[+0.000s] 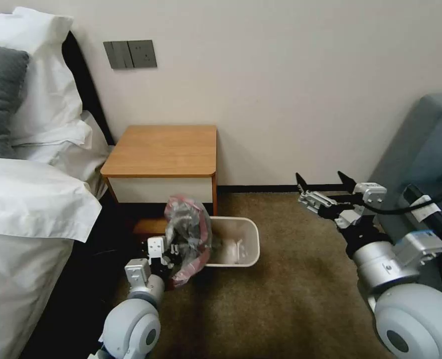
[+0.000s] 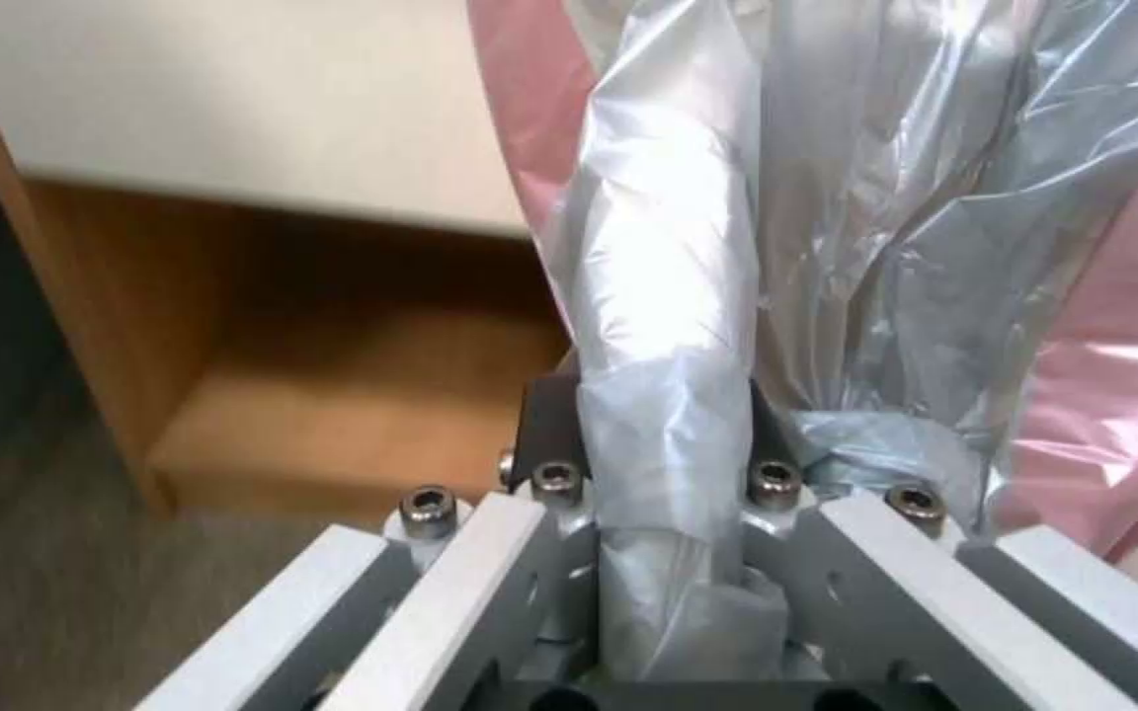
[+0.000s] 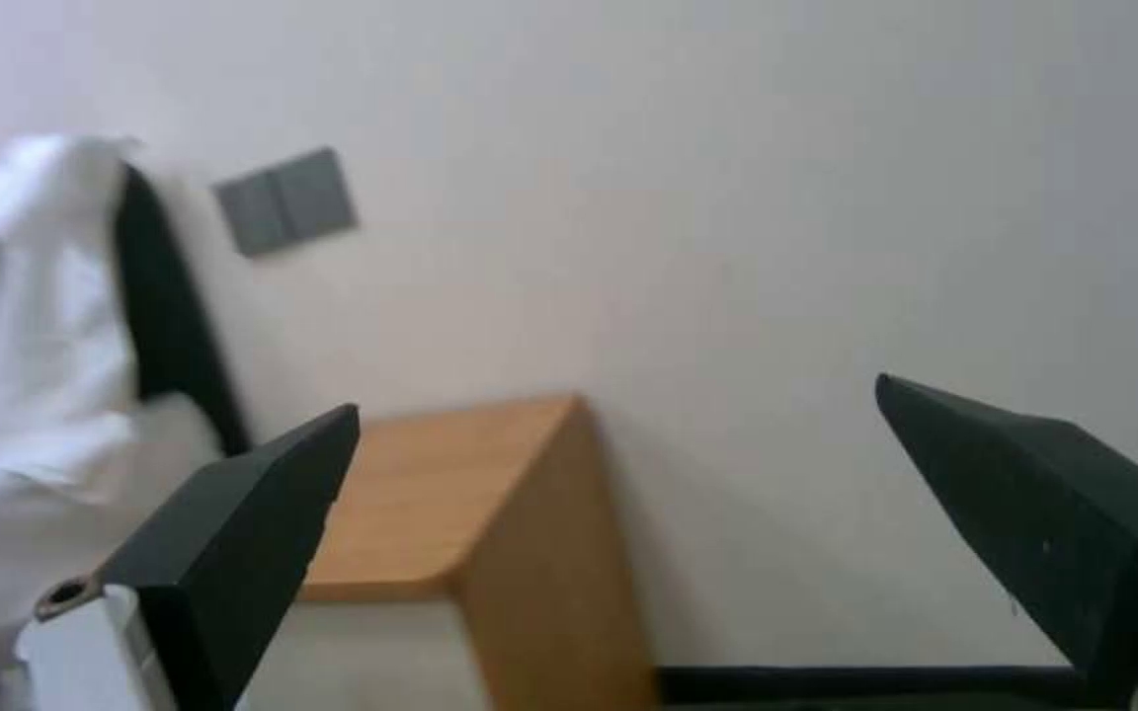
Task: Pick up the garbage bag from the table and place it over the trash can.
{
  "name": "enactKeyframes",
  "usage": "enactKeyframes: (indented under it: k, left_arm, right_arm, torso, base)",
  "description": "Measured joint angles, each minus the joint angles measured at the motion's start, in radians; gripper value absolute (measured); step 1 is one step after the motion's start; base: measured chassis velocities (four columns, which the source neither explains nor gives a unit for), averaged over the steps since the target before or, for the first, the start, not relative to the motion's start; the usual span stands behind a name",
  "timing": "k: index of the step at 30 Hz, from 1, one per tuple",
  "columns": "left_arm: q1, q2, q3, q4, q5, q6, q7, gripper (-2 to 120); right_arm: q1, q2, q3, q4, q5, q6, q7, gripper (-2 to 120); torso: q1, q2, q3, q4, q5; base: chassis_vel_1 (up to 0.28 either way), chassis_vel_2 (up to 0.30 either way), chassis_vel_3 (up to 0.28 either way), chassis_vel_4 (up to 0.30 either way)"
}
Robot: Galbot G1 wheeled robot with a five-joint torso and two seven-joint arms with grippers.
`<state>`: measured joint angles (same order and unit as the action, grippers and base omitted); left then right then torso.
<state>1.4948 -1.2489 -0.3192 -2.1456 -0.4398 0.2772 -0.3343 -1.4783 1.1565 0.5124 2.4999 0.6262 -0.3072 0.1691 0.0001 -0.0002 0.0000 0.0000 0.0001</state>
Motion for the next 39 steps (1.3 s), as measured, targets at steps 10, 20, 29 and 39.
enactKeyframes:
  k: [10,20,29,39]
  left_arm:
    - [0.007,-0.019,0.0,0.013,0.056,-0.099,0.051,6]
    - [-0.004,-0.026,0.008,0.051,0.106,-0.144,0.056,6]
    - [-0.01,-0.033,0.019,0.059,0.115,-0.158,0.057,6]
    - [-0.015,-0.027,0.021,0.06,0.114,-0.164,0.057,6]
  right_arm:
    - [-0.018,-0.017,-0.071,-0.039,0.058,0.149,-0.199,100]
    - [0.05,-0.107,-0.249,-0.119,0.112,0.137,-0.269,100]
    - [0.084,-0.194,-0.357,-0.173,0.145,0.121,-0.265,100]
    - [0.147,-0.33,-0.384,-0.225,0.249,0.125,-0.261,100]
  torso:
    - [0.0,0.0,0.0,-0.0001,0.0]
    - [0.0,0.0,0.0,0.0,-0.0001]
    - [0.0,0.0,0.0,0.0,0.0]
    - [0.0,0.0,0.0,-0.0001,0.0]
  base:
    - [0.0,0.0,0.0,0.0]
    - [0.0,0.0,0.0,0.0]
    - [0.0,0.0,0.0,0.0]
    - [0.0,0.0,0.0,0.0]
